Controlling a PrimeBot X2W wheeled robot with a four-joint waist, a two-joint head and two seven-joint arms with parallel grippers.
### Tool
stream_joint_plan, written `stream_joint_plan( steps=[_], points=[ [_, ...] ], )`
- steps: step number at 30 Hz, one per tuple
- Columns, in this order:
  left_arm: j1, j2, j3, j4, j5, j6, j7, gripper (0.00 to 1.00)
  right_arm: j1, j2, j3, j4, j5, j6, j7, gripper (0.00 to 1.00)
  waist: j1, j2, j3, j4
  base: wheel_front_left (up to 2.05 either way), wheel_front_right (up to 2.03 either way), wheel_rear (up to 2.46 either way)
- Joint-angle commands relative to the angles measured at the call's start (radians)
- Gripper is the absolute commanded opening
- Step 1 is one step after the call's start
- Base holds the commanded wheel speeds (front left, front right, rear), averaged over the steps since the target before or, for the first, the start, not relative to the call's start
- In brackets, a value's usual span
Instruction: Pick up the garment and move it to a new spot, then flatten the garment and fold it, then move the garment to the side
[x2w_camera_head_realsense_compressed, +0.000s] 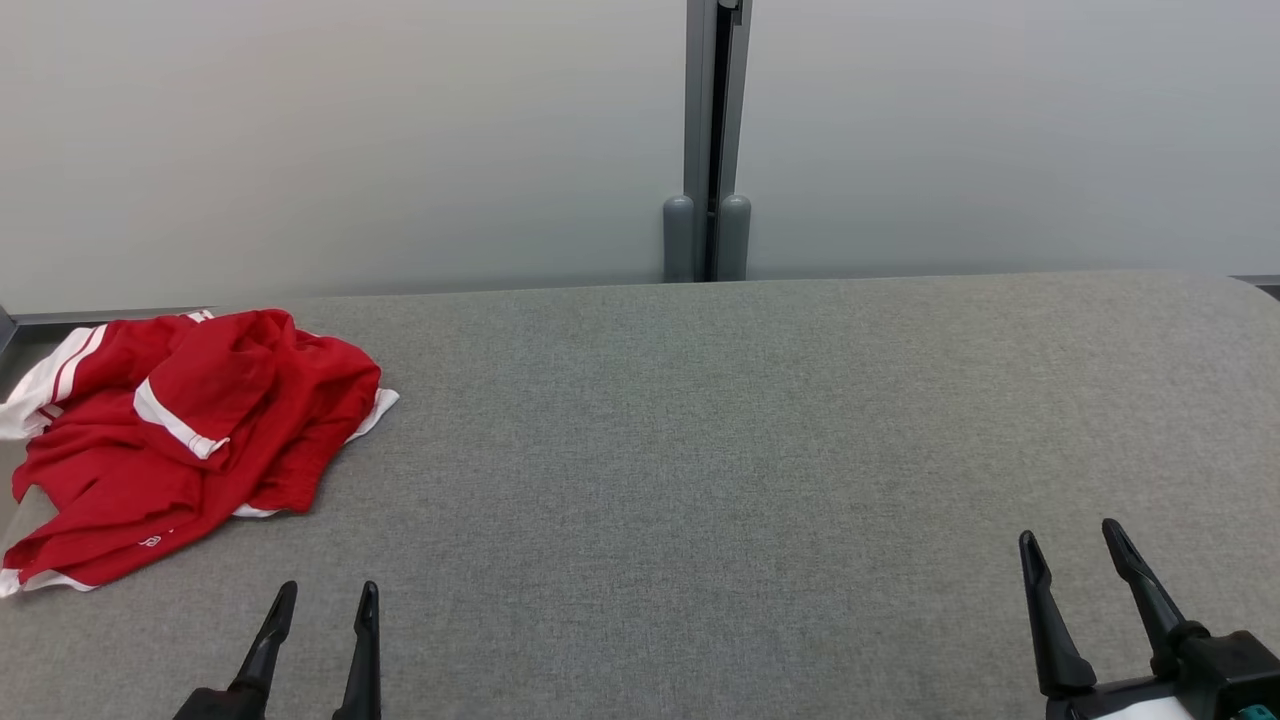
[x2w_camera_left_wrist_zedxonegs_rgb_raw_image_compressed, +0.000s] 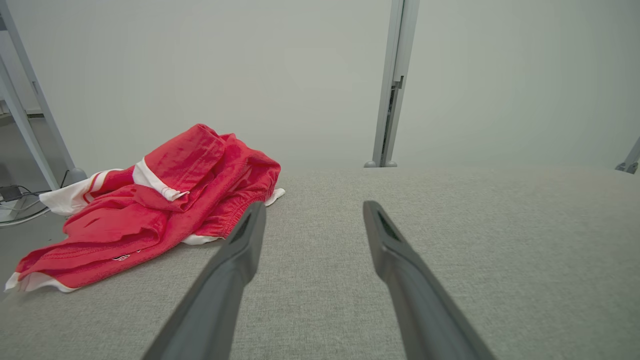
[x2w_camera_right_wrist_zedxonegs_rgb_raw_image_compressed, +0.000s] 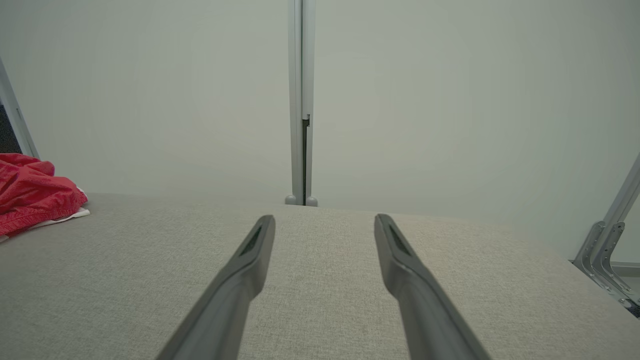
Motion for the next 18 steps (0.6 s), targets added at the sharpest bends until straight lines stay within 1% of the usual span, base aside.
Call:
stream_joint_plan(
  steps=[1,13,15,18],
  points=[
    [0.005,0.004,0.003,0.001,-0.006,-0.001,-0.005,1.0,0.006,-0.001,-0.003,0.003,-0.001,0.002,-0.007,1.0,0.0,0.0,-0.001,-0.001,0.0,0.0,0.0],
    [-0.005,0.004,-0.002,0.012,-0.015,-0.004,-0.005,1.0,0.009,0.0,-0.01,0.004,0.009,0.002,-0.007,1.0,0.0,0.0,0.0,0.005,0.0,0.0,0.0],
    [-0.014,0.004,-0.009,0.018,-0.019,-0.004,-0.004,1.0,0.015,0.0,-0.013,-0.001,0.007,0.002,-0.007,1.0,0.0,0.0,0.0,0.023,0.0,0.0,0.0],
    [-0.02,0.004,-0.015,0.024,-0.025,-0.003,-0.003,1.0,0.028,0.0,-0.009,-0.001,0.003,0.002,-0.006,1.0,0.0,0.0,-0.006,0.069,0.0,0.0,0.0]
  ],
)
